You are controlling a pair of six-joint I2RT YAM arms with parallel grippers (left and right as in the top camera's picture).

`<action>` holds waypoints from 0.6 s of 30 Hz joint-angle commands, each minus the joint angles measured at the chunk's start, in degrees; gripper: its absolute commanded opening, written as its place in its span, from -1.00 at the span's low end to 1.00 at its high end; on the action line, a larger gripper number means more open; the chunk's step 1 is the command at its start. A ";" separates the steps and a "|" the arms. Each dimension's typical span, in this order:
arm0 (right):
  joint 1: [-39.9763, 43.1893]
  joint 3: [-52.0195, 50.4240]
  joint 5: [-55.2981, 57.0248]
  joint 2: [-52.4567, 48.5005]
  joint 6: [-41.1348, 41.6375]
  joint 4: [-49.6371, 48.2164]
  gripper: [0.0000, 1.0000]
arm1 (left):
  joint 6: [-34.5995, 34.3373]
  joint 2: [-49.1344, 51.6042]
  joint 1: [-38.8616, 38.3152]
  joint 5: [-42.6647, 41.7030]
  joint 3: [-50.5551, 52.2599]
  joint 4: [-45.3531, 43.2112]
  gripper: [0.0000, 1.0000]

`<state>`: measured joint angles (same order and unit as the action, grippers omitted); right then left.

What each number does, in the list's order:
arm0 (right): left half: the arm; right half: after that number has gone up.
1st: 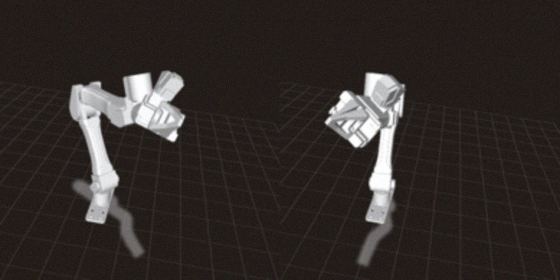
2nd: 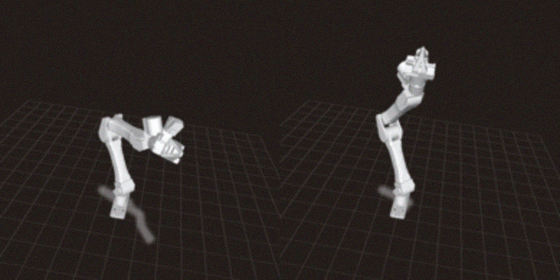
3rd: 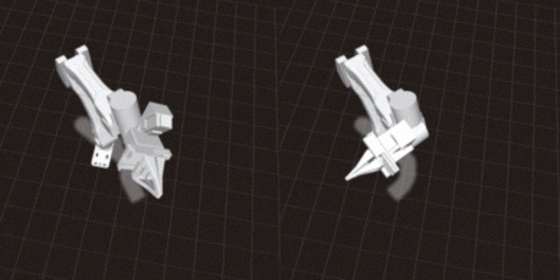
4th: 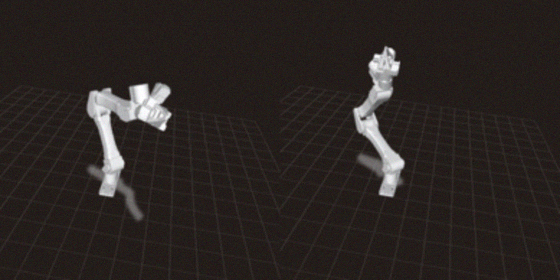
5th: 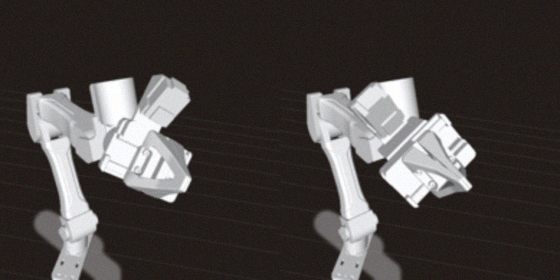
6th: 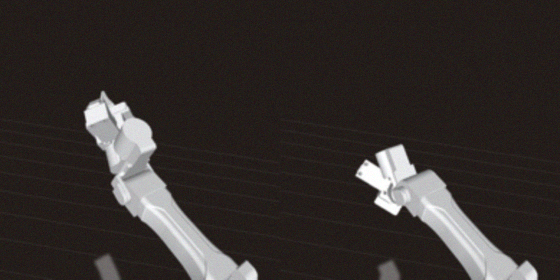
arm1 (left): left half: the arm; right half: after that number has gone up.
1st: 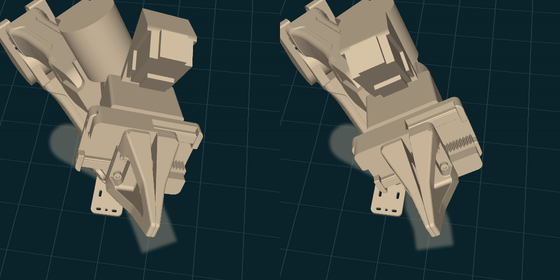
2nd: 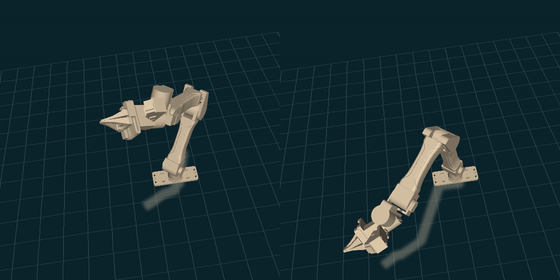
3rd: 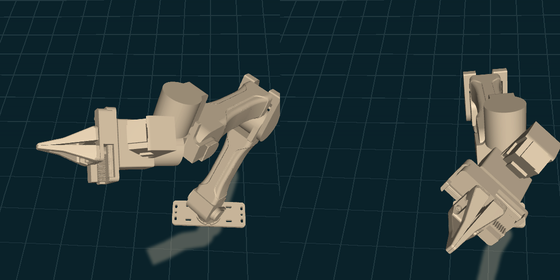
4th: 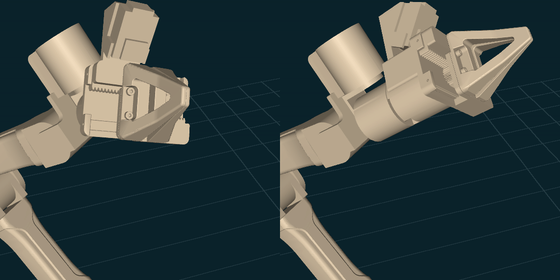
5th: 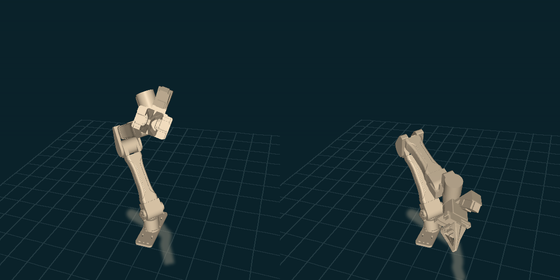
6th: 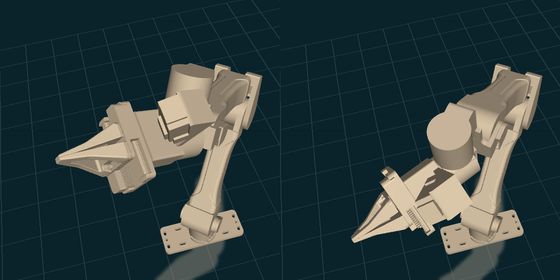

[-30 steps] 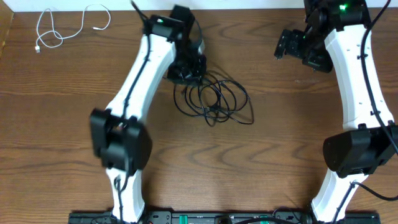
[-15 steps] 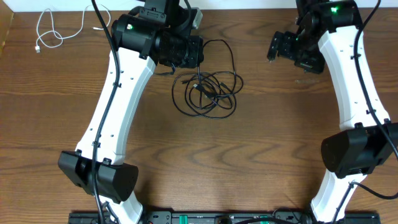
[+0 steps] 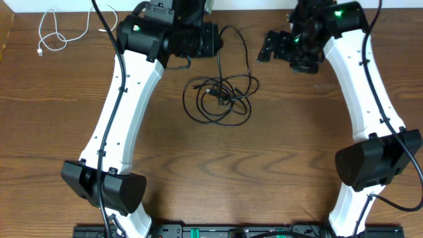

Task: Untangle cables
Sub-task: 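Lift the grasped black cable strand upward out of the bundle with the left gripper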

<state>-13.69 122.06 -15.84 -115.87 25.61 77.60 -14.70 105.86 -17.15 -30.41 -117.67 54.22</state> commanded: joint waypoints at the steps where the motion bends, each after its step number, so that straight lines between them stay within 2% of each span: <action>1: 0.20 -0.35 0.09 -0.52 -1.03 0.24 0.98 | -5.79 -2.86 2.12 -7.74 -0.44 -4.00 -0.85; 5: 0.20 -0.35 0.50 -0.52 -1.03 0.35 0.99 | -9.66 -4.83 3.50 -14.40 -0.44 -12.31 -0.85; 14: -0.55 -0.76 0.79 -0.52 -2.14 0.22 0.98 | -18.84 -10.45 3.74 -14.19 -0.44 -32.33 -0.85; 18: -1.16 -2.14 0.87 -0.52 -2.10 -0.57 0.99 | -21.24 -12.81 3.74 -13.92 -0.44 -38.42 -0.85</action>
<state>-13.98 121.14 -15.44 -115.87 24.53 77.34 -32.32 95.44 -13.50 -43.33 -117.49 17.76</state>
